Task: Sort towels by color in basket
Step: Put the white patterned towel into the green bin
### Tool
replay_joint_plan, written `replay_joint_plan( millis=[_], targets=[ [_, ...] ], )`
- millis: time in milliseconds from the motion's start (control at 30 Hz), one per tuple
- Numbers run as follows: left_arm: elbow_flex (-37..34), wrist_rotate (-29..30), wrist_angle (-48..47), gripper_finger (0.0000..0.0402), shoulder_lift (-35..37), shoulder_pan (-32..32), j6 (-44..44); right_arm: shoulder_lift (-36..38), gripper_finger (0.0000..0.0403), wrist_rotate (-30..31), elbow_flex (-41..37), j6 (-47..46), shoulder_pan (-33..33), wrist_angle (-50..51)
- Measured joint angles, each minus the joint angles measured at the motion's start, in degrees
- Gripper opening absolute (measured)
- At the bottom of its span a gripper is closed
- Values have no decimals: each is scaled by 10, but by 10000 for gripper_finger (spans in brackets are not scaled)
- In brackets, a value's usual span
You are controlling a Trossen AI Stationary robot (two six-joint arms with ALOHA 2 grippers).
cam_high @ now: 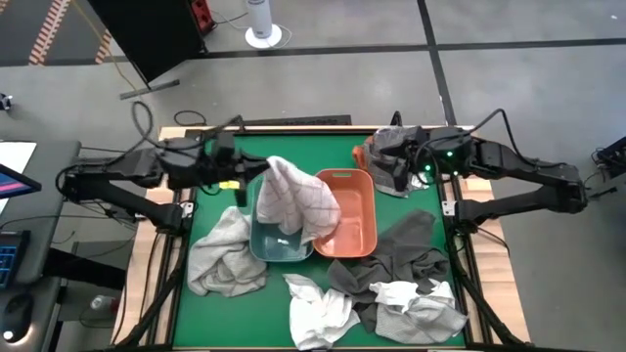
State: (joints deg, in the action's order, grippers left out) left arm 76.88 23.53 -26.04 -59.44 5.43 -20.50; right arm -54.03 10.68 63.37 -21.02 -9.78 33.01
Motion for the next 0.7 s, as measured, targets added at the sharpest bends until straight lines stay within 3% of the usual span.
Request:
replay_joint_plan(
  millis=[433,700],
  targets=[
    [1,-17,-275,0,125,10,-122,-44,243,-19,0,0,1,-36],
    [14,0,-286,0,163,10,-145,-131,243,-35,5,22,53,-69]
  ],
)
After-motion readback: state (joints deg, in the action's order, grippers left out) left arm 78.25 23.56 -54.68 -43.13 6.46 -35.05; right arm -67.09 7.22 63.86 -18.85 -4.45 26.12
